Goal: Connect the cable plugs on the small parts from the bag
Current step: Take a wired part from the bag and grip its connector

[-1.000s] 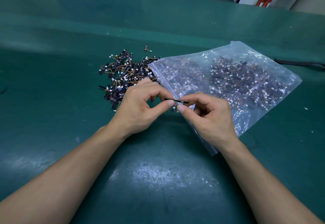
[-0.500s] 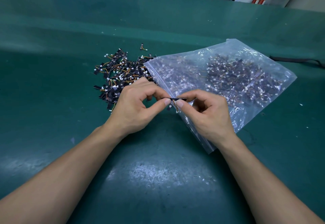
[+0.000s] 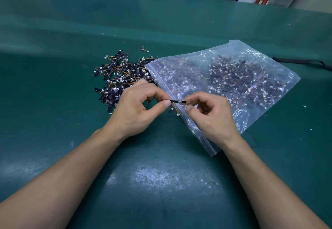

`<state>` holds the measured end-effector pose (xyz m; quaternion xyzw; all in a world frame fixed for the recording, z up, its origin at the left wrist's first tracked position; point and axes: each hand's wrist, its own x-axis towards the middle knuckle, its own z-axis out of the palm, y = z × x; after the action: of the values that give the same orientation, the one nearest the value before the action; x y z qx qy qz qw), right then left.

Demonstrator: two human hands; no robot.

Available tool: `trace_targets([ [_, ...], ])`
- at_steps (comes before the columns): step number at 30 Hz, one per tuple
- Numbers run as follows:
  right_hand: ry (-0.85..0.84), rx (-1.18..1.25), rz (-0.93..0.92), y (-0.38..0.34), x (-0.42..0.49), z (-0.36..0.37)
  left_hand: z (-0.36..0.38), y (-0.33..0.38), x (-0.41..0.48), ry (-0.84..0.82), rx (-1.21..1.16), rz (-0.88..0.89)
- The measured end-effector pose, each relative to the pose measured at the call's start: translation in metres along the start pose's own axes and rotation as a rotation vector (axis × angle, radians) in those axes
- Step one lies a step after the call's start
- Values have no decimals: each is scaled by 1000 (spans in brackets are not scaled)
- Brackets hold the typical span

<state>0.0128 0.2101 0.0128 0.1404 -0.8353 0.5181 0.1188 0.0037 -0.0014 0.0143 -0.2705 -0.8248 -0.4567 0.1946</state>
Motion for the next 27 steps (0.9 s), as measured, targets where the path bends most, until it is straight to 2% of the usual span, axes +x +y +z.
trace_targets([
  [2, 16, -75, 28, 3, 1, -2, 0, 0, 0, 19, 3, -9],
  [8, -76, -371, 80, 10, 2, -5, -1, -1, 1, 35, 48, 6],
  [16, 112, -254, 115, 3, 8, -13, -1, -2, 0, -25, 81, -67],
  [21, 156, -193, 112, -1, 7, -13, 3, -2, 2, -61, 98, -101],
  [27, 200, -59, 142, -4, 8, -15, 8, 5, 21, -27, 16, -265],
])
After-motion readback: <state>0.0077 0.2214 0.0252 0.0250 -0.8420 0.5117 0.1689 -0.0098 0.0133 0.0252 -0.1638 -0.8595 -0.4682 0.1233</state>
